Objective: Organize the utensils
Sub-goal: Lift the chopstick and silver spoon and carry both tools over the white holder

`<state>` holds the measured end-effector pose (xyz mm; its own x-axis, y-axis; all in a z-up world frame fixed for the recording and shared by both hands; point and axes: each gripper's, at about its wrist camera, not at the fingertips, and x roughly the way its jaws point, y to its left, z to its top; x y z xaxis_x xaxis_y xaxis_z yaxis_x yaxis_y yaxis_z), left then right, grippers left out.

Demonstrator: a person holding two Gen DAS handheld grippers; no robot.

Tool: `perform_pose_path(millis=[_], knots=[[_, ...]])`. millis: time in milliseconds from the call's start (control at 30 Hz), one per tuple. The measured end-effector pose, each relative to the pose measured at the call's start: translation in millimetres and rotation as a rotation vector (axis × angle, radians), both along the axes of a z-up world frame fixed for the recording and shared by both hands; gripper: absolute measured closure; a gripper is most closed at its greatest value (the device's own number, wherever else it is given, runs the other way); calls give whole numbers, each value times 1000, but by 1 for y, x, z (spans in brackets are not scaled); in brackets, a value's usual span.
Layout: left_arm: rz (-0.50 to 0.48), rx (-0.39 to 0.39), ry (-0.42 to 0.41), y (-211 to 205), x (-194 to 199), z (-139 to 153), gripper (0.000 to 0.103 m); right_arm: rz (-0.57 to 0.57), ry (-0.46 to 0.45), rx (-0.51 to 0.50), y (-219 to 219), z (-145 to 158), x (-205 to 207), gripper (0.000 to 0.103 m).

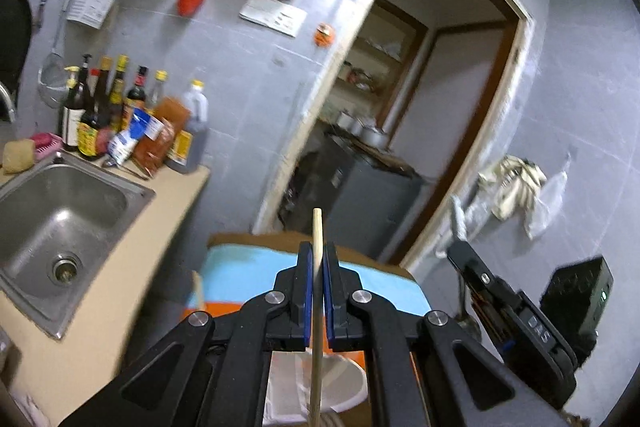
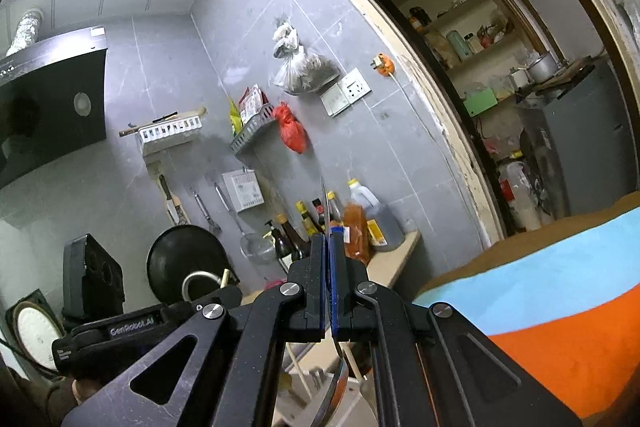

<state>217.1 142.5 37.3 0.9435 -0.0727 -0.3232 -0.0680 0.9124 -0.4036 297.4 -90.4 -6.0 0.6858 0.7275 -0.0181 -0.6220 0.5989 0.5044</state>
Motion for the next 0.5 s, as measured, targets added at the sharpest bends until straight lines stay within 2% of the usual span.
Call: perform_pose_path(millis=[267, 500], knots=[[100, -38, -104, 43, 22, -12, 98, -62, -16, 42, 16, -27, 2, 101], [206, 12, -168, 49, 27, -35, 98, -105, -3, 141, 15, -68, 7, 101]])
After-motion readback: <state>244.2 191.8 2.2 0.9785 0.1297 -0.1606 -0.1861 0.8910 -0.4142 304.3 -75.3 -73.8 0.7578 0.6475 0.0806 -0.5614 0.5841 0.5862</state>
